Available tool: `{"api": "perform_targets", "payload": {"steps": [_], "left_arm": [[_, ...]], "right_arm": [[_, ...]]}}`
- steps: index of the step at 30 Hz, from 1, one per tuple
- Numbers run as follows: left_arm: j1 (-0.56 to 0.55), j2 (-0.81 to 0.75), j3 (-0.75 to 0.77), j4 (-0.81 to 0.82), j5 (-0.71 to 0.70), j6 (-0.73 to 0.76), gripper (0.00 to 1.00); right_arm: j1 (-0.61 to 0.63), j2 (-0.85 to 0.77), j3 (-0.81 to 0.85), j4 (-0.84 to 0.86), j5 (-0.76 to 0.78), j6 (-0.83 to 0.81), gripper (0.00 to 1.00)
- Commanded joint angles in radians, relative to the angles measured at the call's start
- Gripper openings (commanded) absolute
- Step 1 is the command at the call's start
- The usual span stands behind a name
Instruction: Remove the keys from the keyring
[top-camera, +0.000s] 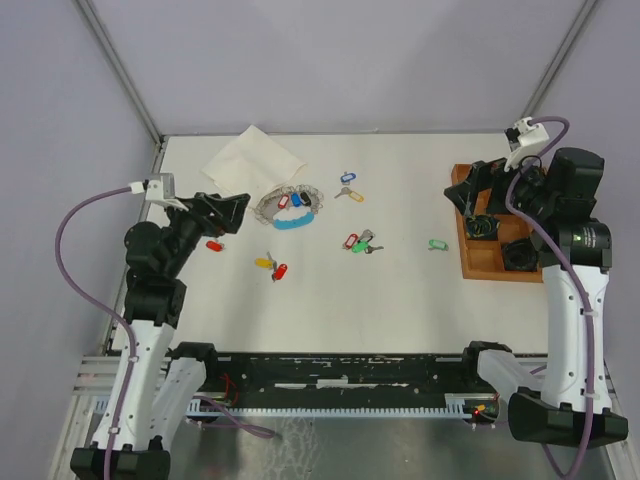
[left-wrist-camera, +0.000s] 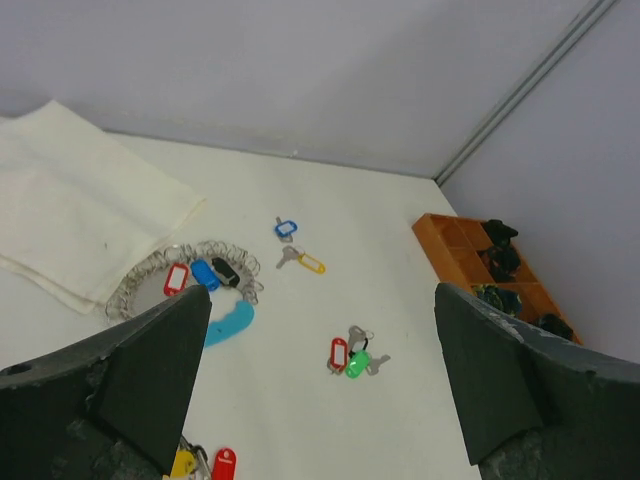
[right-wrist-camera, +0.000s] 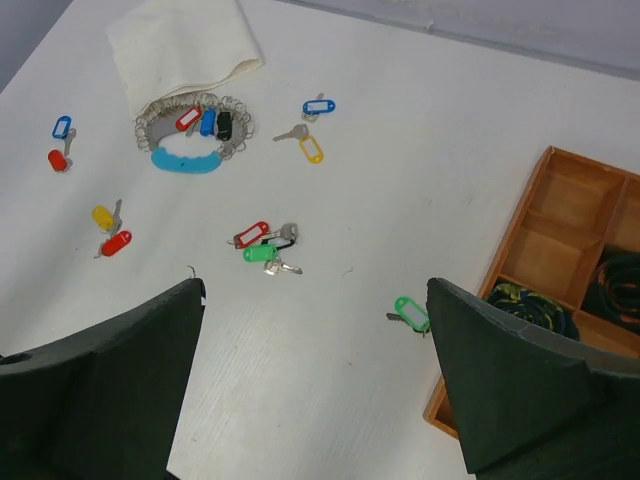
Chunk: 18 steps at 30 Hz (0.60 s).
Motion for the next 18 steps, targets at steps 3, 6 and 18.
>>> {"api": "perform_targets", "payload": {"steps": [3, 6, 18], "left_arm": [[-0.042, 0.024, -0.116, 0.101, 0.007, -0.066, 0.98], [-0.099, 0.059, -0.187, 0.156, -0.01, -0.082, 0.98], [-0.203, 0.273, -0.395, 0.489, -0.027, -0.162, 0.99]], "right_arm": [[0.015, 0.024, -0.052, 0.084, 0.021, 0.106, 1.0], [0.023, 0.043, -0.098, 0.143, -0.005, 0.148, 1.0], [0.151, 0.193, -0.256, 0.253, -0.329, -0.021, 1.0]]}}
